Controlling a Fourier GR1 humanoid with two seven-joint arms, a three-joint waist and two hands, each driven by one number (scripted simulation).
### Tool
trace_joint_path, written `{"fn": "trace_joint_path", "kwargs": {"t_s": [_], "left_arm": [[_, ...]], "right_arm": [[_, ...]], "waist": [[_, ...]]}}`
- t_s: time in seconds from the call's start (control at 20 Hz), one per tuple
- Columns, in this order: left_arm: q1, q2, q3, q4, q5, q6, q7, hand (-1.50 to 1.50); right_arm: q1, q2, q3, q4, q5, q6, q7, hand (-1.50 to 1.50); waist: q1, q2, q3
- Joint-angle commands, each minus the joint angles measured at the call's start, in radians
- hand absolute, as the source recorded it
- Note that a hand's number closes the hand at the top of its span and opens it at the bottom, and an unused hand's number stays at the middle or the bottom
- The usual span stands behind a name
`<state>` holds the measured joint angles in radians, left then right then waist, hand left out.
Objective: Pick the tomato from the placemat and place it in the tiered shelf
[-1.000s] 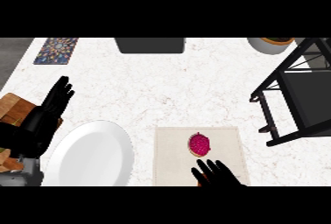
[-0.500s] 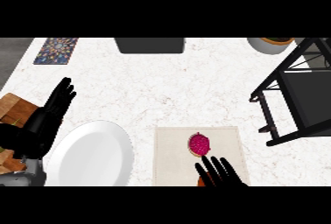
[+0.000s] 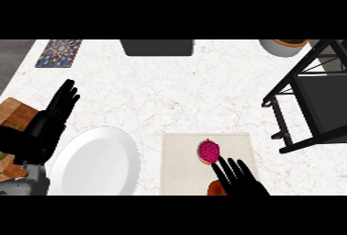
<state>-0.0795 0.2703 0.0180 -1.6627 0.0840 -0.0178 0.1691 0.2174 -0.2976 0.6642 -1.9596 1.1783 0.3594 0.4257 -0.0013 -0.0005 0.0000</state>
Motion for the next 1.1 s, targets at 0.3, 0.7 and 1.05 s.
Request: {"fn": "trace_joint_path", "kwargs": {"t_s": [0.3, 0.7, 1.05], "left_arm": [[0.018, -0.035, 0.022, 0.001, -0.045, -0.034, -0.026, 0.00], [0.030, -0.041, 0.044, -0.038, -0.039, -0.062, 0.025, 0.00], [0.001, -0.039, 0.081, -0.030, -0.023, -0.094, 0.042, 0.00]], "right_arm": [[0.015, -0.009, -0.031, 0.125, 0.005, -0.062, -0.066, -1.50], [-0.038, 0.080, -0.028, 0.286, 0.006, -0.088, -0.094, -1.50], [-0.061, 0.087, -0.078, 0.401, -0.011, -0.145, -0.174, -1.50]], "waist": [[0.000, 0.000, 0.000], [0.002, 0.000, 0.000], [0.002, 0.000, 0.000]]}}
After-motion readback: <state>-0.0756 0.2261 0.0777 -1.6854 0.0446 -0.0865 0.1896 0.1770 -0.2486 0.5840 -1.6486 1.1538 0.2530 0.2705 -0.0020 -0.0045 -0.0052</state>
